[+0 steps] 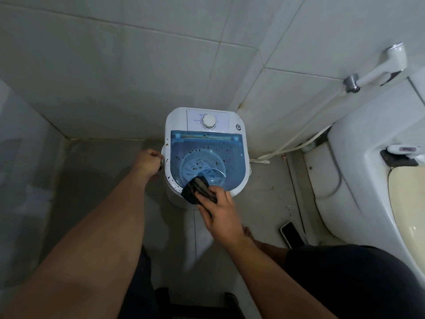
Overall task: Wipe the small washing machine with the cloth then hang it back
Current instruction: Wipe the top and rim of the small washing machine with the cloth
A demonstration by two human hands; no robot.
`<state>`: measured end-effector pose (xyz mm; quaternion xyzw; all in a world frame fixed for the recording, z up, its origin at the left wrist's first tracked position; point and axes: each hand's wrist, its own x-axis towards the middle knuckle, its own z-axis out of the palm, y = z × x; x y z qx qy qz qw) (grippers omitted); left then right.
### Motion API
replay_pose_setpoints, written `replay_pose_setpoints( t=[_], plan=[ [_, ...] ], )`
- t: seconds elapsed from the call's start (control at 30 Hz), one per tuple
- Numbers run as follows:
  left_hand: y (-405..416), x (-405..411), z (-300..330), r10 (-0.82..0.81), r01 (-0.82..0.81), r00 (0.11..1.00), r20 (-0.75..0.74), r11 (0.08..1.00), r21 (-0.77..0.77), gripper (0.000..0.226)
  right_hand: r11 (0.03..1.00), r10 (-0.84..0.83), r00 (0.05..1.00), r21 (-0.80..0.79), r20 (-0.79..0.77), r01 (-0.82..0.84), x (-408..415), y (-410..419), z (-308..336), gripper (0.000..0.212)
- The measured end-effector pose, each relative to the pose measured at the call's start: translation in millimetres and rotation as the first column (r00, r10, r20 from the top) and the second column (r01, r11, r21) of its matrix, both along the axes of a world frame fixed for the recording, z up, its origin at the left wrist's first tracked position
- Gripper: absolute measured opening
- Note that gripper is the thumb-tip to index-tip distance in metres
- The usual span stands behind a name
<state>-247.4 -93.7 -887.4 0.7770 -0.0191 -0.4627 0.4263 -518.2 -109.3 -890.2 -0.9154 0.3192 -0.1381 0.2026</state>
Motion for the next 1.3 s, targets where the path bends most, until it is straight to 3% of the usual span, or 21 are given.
replay_pose_setpoints(
  t=[0.1,0.2,0.47,0.6,0.73,1.07,1.3],
  plan=[
    [1,3,-3,-0.021,0.021,1.0,0.005,1.0,0.0,0.018,0.997,-0.068,0.996,-0.018,0.052,0.069,-32,-24,7,0.033],
    [4,7,-12,-0.05,0.05,0.998,0.032,0.999,-0.002,0.015,0.988,-0.148,0.988,-0.057,-0.042,0.146,-60,-31,12,0.037],
    [11,8,1,-0.108,0.109,0.994,0.014,0.993,-0.049,0.017,0.979,0.096,0.979,-0.163,-0.181,-0.127,-14,-7,3,0.036],
    [16,9,23,-0.102,0.1,0.992,-0.076,0.995,-0.03,0.078,0.976,0.101,0.977,-0.173,-0.186,-0.134,13,10,2,0.036],
    [19,11,31,-0.04,0.032,0.981,-0.192,0.998,-0.045,0.102,0.966,0.122,0.973,-0.203,-0.197,-0.162,31,14,3,0.033],
    [22,13,33,-0.045,0.026,0.965,-0.258,0.997,-0.078,0.1,0.943,0.175,0.95,-0.235,-0.257,-0.237,60,12,1,0.029],
    [27,17,28,-0.042,0.017,0.945,-0.325,0.997,-0.08,0.107,0.978,0.179,0.967,-0.071,-0.181,-0.194,95,-6,17,0.032]
  ],
)
